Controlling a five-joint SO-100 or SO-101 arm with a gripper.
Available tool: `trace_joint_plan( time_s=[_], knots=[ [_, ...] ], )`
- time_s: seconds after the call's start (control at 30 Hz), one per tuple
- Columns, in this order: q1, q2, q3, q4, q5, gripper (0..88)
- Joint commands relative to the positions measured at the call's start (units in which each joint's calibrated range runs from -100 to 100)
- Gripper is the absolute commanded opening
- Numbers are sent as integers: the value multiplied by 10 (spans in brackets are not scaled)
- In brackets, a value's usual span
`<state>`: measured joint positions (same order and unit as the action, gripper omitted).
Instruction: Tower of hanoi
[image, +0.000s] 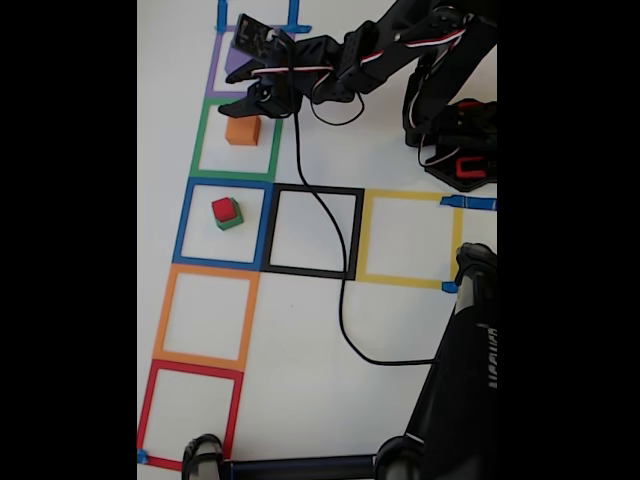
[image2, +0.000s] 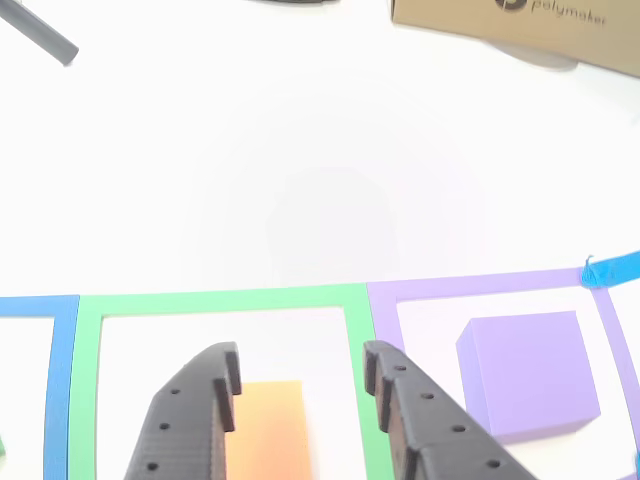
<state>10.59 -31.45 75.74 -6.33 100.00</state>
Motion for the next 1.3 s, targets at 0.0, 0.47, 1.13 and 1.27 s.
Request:
trace_joint_plan(
  time_s=[0.0, 0.47, 1.13, 1.27],
  knots=[
    [-22, -111, -80, 237, 0, 66],
    [-155, -132, -694, 972, 0, 14],
    [-344, -104, -873, 1062, 0, 13],
    [-358, -99, -857, 1062, 0, 16]
  ],
)
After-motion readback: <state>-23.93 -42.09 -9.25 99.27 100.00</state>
